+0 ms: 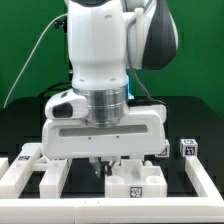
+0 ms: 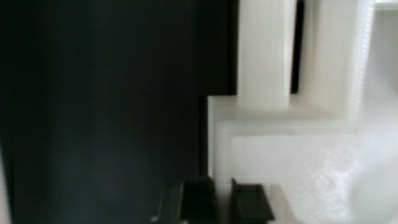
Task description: Assemble chair
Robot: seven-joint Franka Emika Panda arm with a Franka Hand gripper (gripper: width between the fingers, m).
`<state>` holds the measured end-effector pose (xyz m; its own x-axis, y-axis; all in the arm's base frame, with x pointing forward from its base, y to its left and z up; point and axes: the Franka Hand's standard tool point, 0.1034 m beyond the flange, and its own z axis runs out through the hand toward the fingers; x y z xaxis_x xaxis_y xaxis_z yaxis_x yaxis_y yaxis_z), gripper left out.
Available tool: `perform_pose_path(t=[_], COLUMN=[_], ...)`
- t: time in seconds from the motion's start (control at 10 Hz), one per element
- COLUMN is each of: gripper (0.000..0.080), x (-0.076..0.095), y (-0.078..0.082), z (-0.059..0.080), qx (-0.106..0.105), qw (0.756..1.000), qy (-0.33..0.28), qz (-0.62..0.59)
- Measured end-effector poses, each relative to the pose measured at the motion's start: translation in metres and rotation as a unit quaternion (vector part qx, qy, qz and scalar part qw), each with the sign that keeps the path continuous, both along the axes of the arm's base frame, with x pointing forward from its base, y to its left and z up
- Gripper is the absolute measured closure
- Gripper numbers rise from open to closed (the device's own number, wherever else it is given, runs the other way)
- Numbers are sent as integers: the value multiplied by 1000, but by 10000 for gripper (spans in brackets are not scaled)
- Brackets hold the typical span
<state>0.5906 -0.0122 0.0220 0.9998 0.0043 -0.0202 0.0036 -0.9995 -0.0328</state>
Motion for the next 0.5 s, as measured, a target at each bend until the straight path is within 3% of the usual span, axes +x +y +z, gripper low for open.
perform_pose_path(t=[0.2,0.5], gripper=[771,771], x=[19,31], y=[16,50], z=[0,-1], qx=[1,2], qw=[1000,1000], qy=[-11,-18], qz=[7,11])
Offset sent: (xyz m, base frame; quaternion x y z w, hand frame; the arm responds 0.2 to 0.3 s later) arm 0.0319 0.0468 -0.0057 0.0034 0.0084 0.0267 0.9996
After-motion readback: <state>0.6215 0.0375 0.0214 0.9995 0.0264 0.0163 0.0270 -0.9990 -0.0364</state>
